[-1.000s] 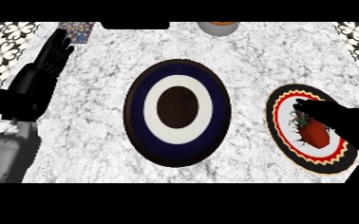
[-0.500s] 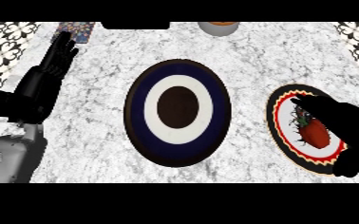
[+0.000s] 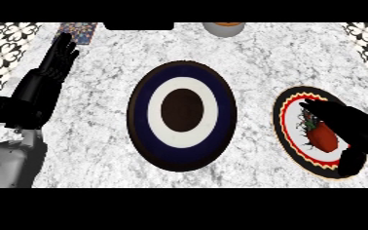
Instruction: Pick the bell pepper from the plate and place it in the plate
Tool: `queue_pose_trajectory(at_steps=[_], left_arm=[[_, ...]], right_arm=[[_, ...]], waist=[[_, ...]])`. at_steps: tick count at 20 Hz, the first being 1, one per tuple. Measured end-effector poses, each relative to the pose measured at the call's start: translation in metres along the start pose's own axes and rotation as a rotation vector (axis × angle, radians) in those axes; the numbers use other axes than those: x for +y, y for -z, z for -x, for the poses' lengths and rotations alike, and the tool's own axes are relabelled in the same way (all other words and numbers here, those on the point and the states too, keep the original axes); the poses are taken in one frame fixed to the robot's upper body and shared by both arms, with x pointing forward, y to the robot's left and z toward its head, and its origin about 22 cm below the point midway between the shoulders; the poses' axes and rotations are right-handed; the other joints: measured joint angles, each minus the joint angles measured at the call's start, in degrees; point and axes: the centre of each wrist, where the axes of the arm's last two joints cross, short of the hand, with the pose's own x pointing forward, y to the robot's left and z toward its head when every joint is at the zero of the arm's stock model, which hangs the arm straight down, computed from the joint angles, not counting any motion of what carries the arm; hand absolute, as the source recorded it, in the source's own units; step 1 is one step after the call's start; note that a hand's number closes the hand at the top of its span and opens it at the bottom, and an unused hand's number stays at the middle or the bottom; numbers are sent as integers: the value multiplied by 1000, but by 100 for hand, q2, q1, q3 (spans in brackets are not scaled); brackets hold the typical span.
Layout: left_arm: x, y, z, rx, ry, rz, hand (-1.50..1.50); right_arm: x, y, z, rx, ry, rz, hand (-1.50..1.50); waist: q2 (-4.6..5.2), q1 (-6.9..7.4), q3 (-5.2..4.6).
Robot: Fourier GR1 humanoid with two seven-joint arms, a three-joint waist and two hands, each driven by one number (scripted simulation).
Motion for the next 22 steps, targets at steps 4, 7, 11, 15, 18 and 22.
queue_pose_trajectory(at_steps=[4, 7, 11, 15, 18, 22], left_arm=[[3, 3, 1, -3, 6, -4, 0], [5, 0, 1, 0, 2, -2, 0], [3, 6, 4, 0, 0, -4, 0], [1, 4, 1, 0, 1, -1, 0], [6, 3, 5, 2, 4, -5, 0], [11, 1, 4, 7, 8, -21, 0]], right_arm=[[17, 13, 8, -7, -3, -36, -150], [25, 20, 8, 4, -8, -54, -150], [34, 30, 9, 30, -28, -66, -150], [38, 36, 14, 3, -29, -18, 150], [36, 40, 10, -34, -35, 93, 150], [54, 33, 10, 41, 43, 206, 150]], waist=[[3, 1, 0], [1, 0, 0], [1, -7, -1], [-7, 6, -13], [-12, 0, -30], [-55, -95, -65]])
